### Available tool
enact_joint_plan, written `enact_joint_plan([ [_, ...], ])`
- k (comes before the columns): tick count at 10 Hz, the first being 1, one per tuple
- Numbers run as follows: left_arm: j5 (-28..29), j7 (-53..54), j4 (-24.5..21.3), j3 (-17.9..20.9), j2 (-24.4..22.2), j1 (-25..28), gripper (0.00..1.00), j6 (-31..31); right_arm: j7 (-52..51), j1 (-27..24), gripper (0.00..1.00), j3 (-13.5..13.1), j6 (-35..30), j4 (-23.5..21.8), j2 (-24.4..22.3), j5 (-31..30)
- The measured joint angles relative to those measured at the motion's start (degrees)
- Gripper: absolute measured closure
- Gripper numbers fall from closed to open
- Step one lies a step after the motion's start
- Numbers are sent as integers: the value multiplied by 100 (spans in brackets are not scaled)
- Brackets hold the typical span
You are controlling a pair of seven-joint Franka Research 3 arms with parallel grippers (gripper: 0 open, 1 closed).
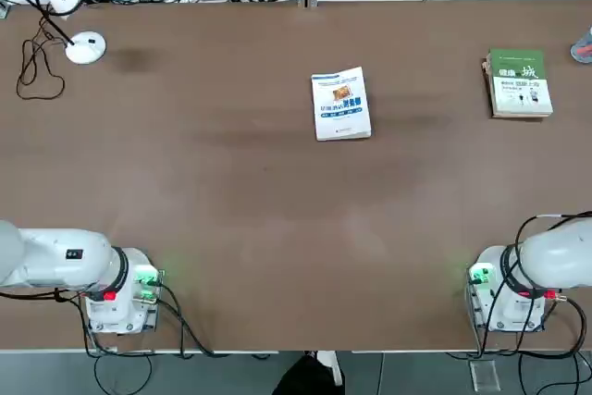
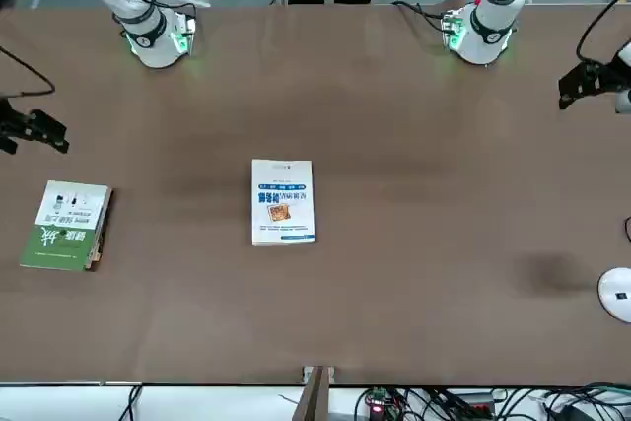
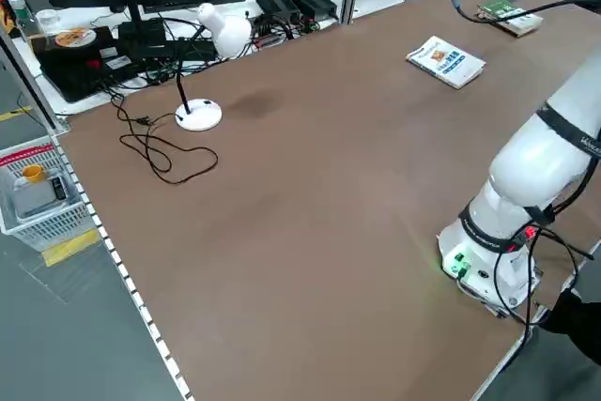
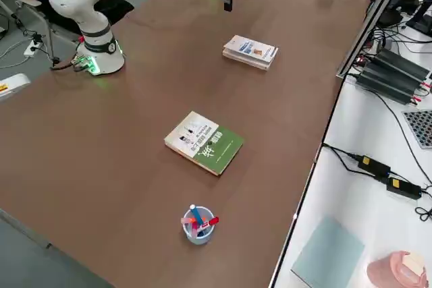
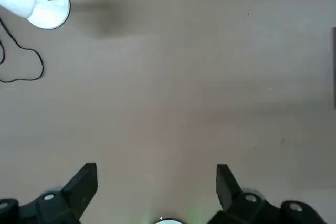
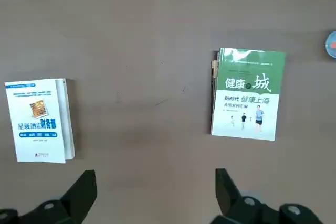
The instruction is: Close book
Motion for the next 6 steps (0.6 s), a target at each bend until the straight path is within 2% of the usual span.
enact_joint_plan([
  [3,0,2,-354,10,-391,1,0,-16,23,-5,0,-9,-39,25,-49,0],
  [6,-41,2,-589,45,-593,87,0,-40,42,-5,0,-11,-55,25,-46,0],
])
